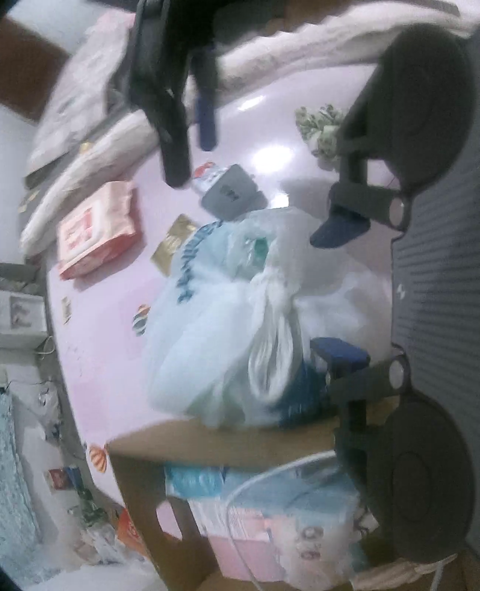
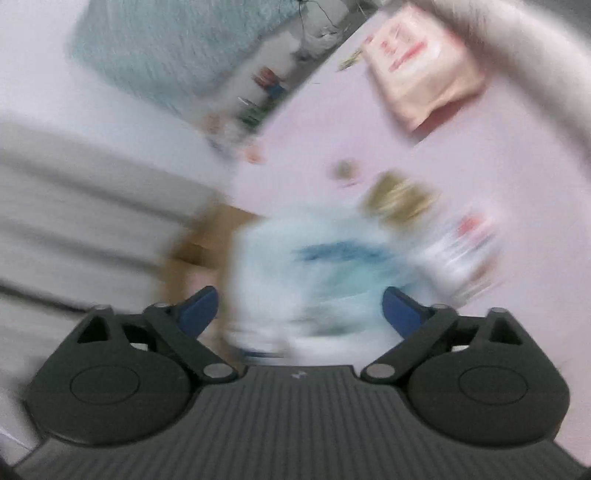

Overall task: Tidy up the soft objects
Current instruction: 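Reach the right tool to the white plastic lid and grasp it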

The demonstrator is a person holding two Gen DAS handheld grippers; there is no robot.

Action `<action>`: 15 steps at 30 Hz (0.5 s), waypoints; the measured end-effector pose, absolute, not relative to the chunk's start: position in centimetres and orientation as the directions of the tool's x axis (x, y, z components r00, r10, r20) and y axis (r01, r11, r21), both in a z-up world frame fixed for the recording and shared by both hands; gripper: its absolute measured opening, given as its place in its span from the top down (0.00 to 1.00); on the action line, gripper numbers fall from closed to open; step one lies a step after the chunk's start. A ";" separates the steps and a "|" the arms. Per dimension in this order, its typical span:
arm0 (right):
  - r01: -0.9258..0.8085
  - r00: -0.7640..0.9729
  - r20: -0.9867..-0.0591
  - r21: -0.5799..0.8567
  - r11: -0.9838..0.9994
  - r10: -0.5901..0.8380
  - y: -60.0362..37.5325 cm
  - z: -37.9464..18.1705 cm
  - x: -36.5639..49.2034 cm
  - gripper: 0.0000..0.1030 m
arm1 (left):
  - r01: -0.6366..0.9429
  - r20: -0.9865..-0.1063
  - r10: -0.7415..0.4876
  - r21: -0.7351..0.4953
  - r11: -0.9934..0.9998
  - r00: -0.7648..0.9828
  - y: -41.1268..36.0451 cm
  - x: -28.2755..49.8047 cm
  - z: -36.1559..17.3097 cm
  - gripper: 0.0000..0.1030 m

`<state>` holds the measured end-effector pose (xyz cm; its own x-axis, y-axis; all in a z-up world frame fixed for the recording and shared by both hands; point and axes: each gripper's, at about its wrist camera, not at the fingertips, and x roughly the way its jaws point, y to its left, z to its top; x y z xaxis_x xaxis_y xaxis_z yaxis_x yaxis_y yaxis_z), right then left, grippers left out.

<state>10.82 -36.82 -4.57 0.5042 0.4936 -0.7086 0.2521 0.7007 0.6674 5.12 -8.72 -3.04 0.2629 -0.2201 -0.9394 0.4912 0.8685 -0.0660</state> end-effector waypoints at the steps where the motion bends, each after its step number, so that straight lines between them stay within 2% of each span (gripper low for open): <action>1: 0.222 0.465 -0.767 0.585 0.780 0.442 -36.9 -4.8 11.4 0.25 | 0.492 -0.944 -0.205 -0.055 0.869 0.257 -9.4 4.9 -3.5 0.54; 3: 0.141 0.403 -0.841 0.445 0.884 0.359 -36.9 -5.7 12.4 0.39 | 0.484 -0.951 -0.196 -0.059 0.873 0.238 -10.4 4.7 -4.4 0.56; 4: 0.105 0.391 -0.855 0.408 0.907 0.340 -35.8 -6.6 12.7 0.43 | 0.476 -0.954 -0.193 -0.063 0.877 0.229 -10.7 4.6 -4.7 0.56; 5: 0.064 0.378 -0.864 0.383 0.922 0.333 -35.5 -7.1 13.1 0.50 | 0.468 -0.957 -0.187 -0.063 0.882 0.223 -11.0 4.4 -5.0 0.56; 10: -0.091 0.316 -0.889 0.321 0.943 0.333 -35.2 -8.0 14.0 0.64 | 0.444 -0.970 -0.140 -0.038 0.895 0.200 -11.9 4.4 -6.1 0.57; 11: -0.117 0.332 -0.888 0.296 0.948 0.319 -35.2 -7.9 14.0 0.69 | 0.437 -0.971 -0.138 -0.039 0.899 0.197 -12.0 4.4 -6.1 0.58; 12: -0.125 0.326 -0.894 0.281 0.951 0.307 -35.2 -8.0 14.4 0.79 | 0.432 -0.971 -0.137 -0.040 0.901 0.195 -12.2 4.3 -6.1 0.58; 15: -0.080 0.323 -0.888 0.320 0.944 0.328 -36.8 -8.4 15.3 0.81 | 0.424 -0.970 -0.148 -0.054 0.904 0.191 -12.9 4.5 -5.8 0.58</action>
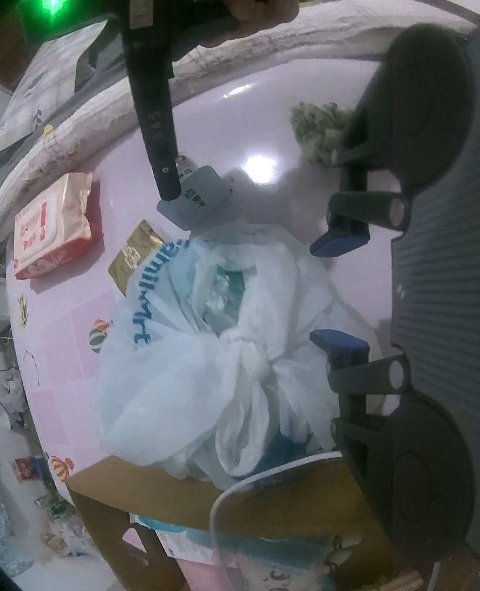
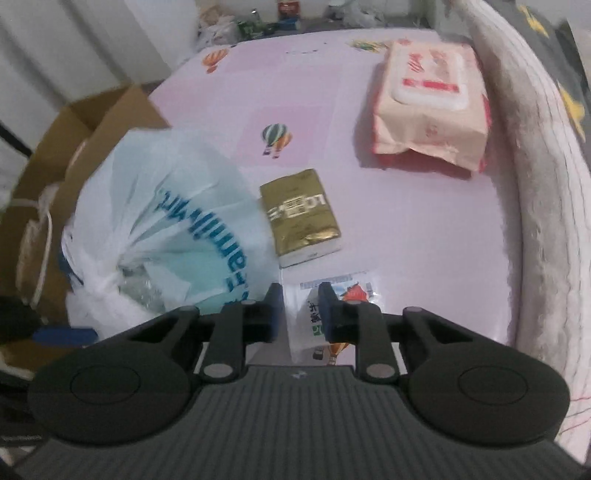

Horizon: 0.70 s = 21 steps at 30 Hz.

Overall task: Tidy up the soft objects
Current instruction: 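Reach the right tool to the white plastic lid and grasp it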

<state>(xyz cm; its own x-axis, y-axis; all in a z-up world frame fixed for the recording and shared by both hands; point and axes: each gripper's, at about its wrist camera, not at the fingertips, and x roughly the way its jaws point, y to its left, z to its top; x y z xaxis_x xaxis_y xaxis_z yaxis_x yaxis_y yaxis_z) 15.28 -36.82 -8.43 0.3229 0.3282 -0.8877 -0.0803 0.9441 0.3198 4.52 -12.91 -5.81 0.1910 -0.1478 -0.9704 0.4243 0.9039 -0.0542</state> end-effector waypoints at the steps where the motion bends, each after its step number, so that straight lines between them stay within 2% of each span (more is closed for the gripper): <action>1: -0.062 0.334 -0.881 0.336 0.940 0.336 -37.5 -8.5 15.3 0.81 | 0.426 -0.969 -0.157 -0.061 0.902 0.192 -13.2 4.6 -5.6 0.58; 4: -0.017 0.354 -0.876 0.344 0.939 0.327 -39.4 -8.8 15.2 0.81 | 0.441 -0.963 -0.189 -0.086 0.894 0.195 -14.7 4.8 -5.2 0.57; 10: 0.117 0.414 -0.827 0.464 0.878 0.382 -44.2 -9.1 14.7 0.81 | 0.495 -0.941 -0.271 -0.139 0.857 0.204 -19.1 5.5 -5.3 0.57; 16: 0.221 0.447 -0.826 0.475 0.852 0.344 -48.3 -9.4 13.7 0.81 | 0.531 -0.918 -0.347 -0.199 0.823 0.192 -23.7 6.4 -6.6 0.53; 21: 0.291 0.447 -0.798 0.557 0.778 0.405 -50.8 -11.1 12.5 0.81 | 0.573 -0.916 -0.337 -0.160 0.804 0.217 -26.4 7.2 -8.1 0.48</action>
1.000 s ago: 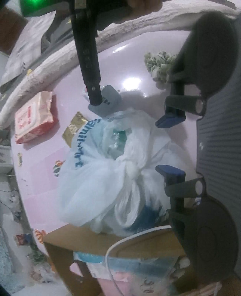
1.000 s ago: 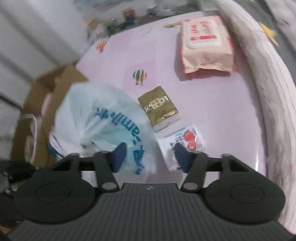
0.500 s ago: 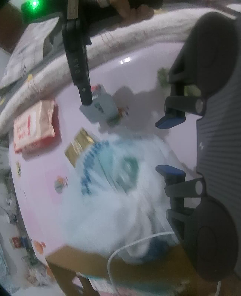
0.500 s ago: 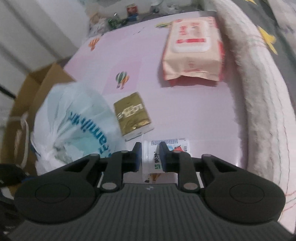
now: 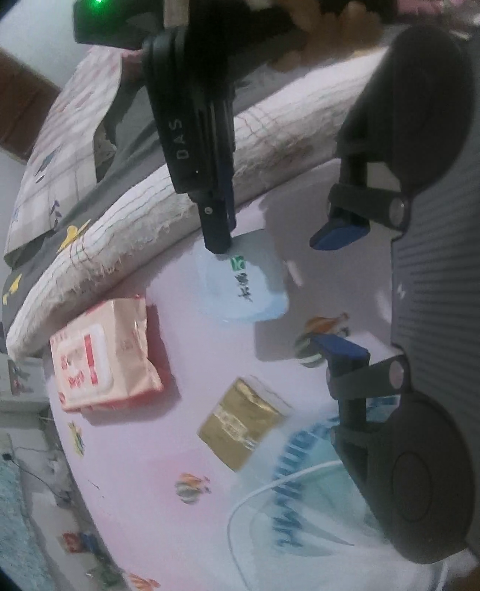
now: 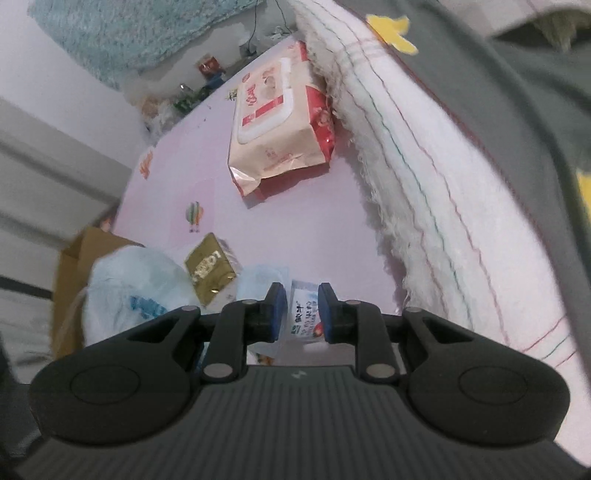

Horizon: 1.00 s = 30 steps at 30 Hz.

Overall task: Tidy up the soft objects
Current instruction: 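Reach the right tool to the white plastic lid and grasp it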

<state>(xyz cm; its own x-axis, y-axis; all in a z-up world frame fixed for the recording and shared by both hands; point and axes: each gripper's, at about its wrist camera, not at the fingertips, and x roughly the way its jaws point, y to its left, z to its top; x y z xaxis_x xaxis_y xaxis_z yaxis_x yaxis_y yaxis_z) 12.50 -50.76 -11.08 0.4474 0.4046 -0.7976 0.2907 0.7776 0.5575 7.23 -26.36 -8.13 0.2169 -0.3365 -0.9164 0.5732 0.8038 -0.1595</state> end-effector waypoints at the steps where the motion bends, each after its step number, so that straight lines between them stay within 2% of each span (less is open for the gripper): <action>1: 0.298 0.451 -0.791 0.570 0.766 0.413 -51.0 -11.2 12.4 0.81 | 0.583 -0.918 -0.330 -0.147 0.799 0.221 -26.7 7.4 -8.4 0.46; 4: 0.319 0.462 -0.771 0.605 0.730 0.437 -51.6 -11.7 12.3 0.79 | 0.621 -0.922 -0.313 -0.110 0.776 0.228 -27.8 7.5 -9.0 0.38; 7: 0.333 0.464 -0.751 0.640 0.693 0.470 -52.0 -12.3 12.6 0.78 | 0.653 -0.922 -0.298 -0.069 0.754 0.247 -28.8 7.6 -9.8 0.38; 12: 0.340 0.467 -0.725 0.675 0.655 0.505 -52.4 -12.9 13.4 0.62 | 0.655 -0.922 -0.296 -0.064 0.753 0.250 -30.1 8.4 -11.2 0.38; 14: 0.337 0.460 -0.727 0.674 0.658 0.510 -52.3 -13.2 13.9 0.59 | 0.649 -0.916 -0.309 -0.073 0.757 0.256 -30.3 8.7 -11.4 0.38; 21: 0.332 0.423 -0.725 0.682 0.651 0.544 -51.8 -14.4 14.9 0.59 | 0.618 -0.904 -0.319 -0.081 0.782 0.284 -30.6 9.4 -11.5 0.39; 27: 0.315 0.419 -0.728 0.677 0.665 0.543 -51.4 -13.9 14.5 0.66 | 0.600 -0.893 -0.317 -0.069 0.797 0.318 -30.5 9.4 -10.9 0.39; 30: 0.293 0.420 -0.736 0.664 0.688 0.531 -51.0 -13.4 14.3 0.67 | 0.610 -0.885 -0.328 -0.064 0.790 0.332 -30.6 9.1 -10.5 0.43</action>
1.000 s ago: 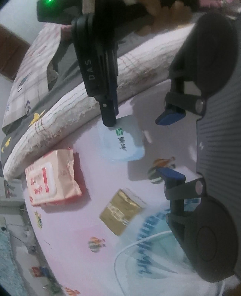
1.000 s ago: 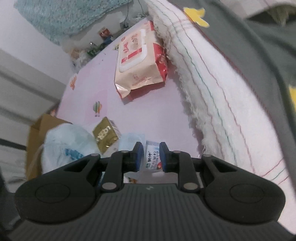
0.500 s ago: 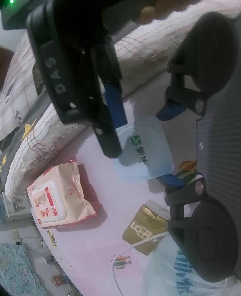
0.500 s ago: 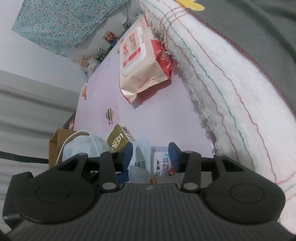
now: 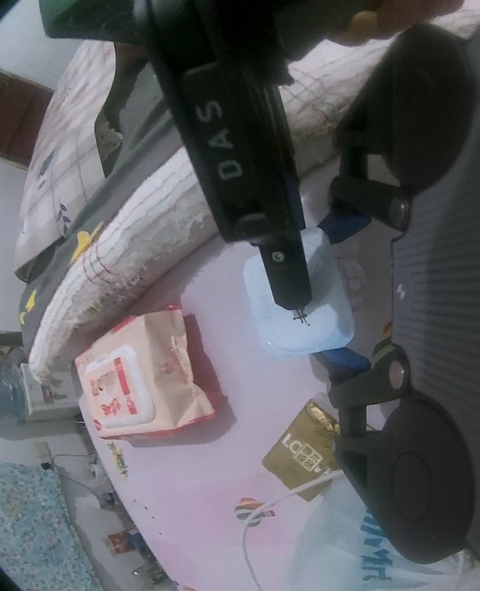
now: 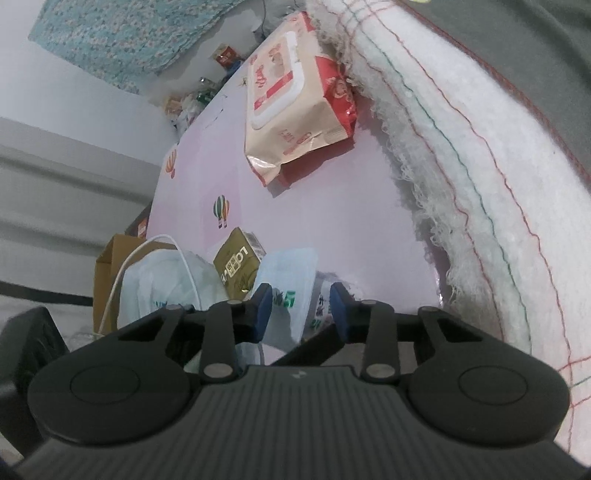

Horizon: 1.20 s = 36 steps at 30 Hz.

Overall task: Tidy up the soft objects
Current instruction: 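Reach the right tool to the white plastic lid and grasp it, then lift the white lid with the right tool off the bed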

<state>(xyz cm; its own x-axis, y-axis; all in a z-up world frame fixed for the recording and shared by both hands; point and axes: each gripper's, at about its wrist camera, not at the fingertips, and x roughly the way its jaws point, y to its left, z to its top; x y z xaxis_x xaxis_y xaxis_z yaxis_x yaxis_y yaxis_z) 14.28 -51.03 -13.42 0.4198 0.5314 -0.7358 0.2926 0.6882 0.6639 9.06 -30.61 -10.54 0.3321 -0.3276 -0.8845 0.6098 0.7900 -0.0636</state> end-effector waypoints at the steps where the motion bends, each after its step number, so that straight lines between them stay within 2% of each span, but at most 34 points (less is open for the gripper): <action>1: 0.289 0.422 -0.737 0.661 0.692 0.528 -51.0 -13.3 14.2 0.67 | 0.616 -0.881 -0.332 -0.061 0.786 0.336 -30.7 8.9 -10.4 0.44; 6: 0.286 0.423 -0.749 0.644 0.709 0.510 -51.0 -13.0 13.8 0.69 | 0.655 -0.883 -0.350 -0.066 0.753 0.313 -30.8 8.1 -10.3 0.43; 9: 0.296 0.413 -0.754 0.641 0.708 0.511 -51.3 -13.1 13.2 0.75 | 0.669 -0.899 -0.363 -0.114 0.734 0.246 -30.0 7.7 -10.5 0.43; 11: 0.297 0.405 -0.757 0.640 0.709 0.513 -51.5 -13.1 12.9 0.75 | 0.662 -0.905 -0.378 -0.163 0.732 0.195 -29.1 7.7 -10.6 0.43; 20: 0.344 0.427 -0.706 0.705 0.620 0.566 -52.2 -13.9 12.1 0.73 | 0.468 -0.859 -0.494 -0.385 0.795 0.133 -24.9 9.8 -9.8 0.44; 23: 0.362 0.436 -0.687 0.726 0.585 0.582 -52.3 -14.3 12.4 0.73 | 0.465 -0.867 -0.484 -0.382 0.798 0.119 -25.3 10.6 -10.5 0.43; 25: 0.361 0.420 -0.693 0.720 0.593 0.585 -52.1 -14.4 12.8 0.73 | 0.465 -0.868 -0.484 -0.385 0.797 0.111 -25.6 10.9 -10.7 0.40; 30: 0.348 0.395 -0.713 0.700 0.623 0.580 -51.6 -14.7 13.2 0.73 | 0.454 -0.871 -0.473 -0.370 0.811 0.135 -26.0 10.8 -10.5 0.40; 36: 0.309 0.390 -0.718 0.692 0.653 0.576 -51.1 -13.9 13.3 0.73 | 0.467 -0.875 -0.450 -0.328 0.821 0.177 -26.5 10.3 -9.6 0.46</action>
<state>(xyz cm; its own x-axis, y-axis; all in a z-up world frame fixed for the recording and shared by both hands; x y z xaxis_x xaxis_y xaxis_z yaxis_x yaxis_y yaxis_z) 13.27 -51.09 -13.95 0.3900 0.5763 -0.7182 0.3090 0.6528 0.6916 10.29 -26.47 -9.59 0.1769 -0.4503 -0.8752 0.4670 0.8211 -0.3281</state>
